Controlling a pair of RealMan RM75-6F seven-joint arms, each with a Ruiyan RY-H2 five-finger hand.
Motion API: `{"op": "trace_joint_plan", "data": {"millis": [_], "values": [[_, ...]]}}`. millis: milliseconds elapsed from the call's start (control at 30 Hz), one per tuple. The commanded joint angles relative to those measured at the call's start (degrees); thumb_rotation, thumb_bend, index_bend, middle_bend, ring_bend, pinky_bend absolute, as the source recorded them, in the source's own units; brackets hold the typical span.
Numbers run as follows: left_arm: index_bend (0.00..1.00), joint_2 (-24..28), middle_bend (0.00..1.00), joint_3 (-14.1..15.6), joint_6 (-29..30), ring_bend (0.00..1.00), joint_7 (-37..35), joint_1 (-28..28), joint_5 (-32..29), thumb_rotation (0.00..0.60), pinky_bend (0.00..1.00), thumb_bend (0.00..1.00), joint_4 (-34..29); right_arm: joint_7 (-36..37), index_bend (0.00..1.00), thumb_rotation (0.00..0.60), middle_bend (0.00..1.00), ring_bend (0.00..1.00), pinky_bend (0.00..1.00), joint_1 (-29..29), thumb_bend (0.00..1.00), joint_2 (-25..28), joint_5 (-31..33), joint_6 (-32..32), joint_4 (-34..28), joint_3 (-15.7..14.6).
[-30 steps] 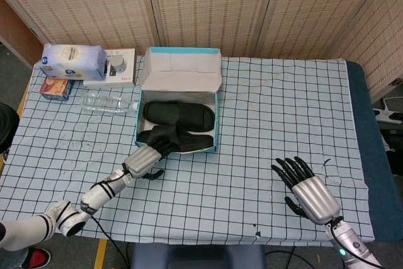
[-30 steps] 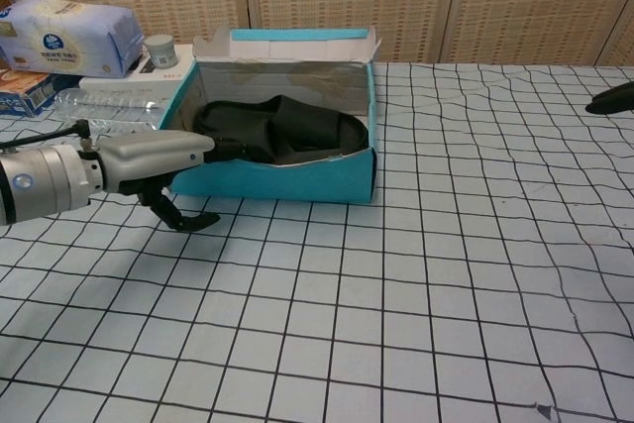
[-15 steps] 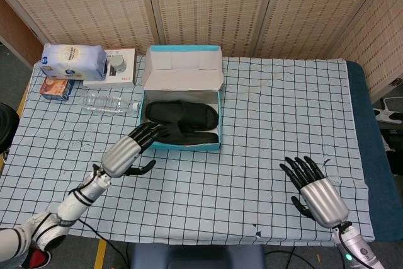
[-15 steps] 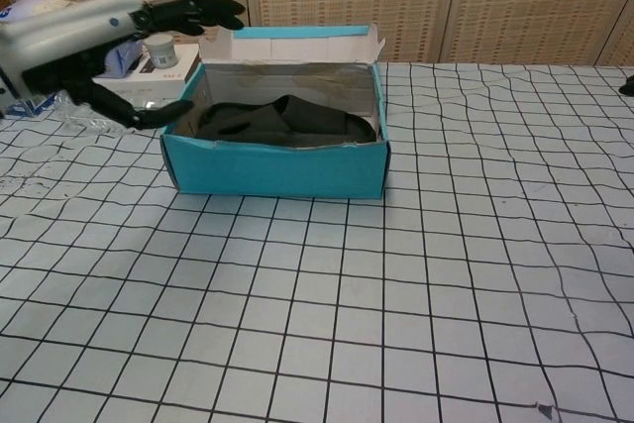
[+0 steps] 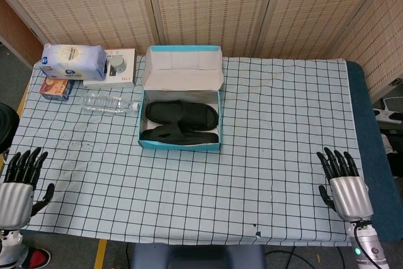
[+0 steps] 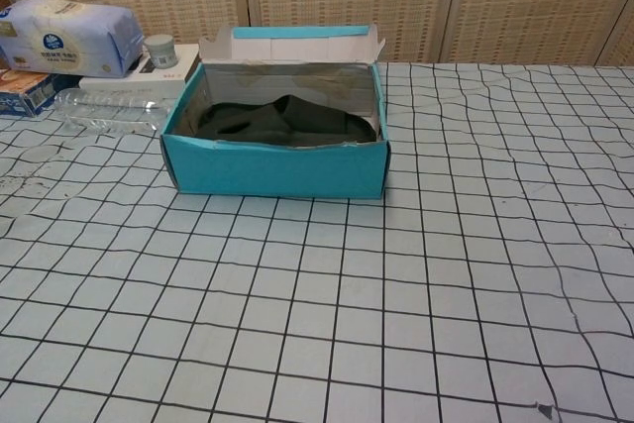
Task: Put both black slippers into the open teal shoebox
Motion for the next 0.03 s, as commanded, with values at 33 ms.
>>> {"op": "trace_joint_plan", "data": {"millis": [33], "values": [[0.00, 0.48, 0.00, -1.24, -1.14, 0.00, 0.21, 1.26, -1.88, 0.600, 0.05, 0.41, 0.30, 0.32, 0.00, 0.595, 0.00, 0.00, 0.00, -0.16, 0.36, 0.33, 0.49, -0.23, -0.12, 0.07]]}}
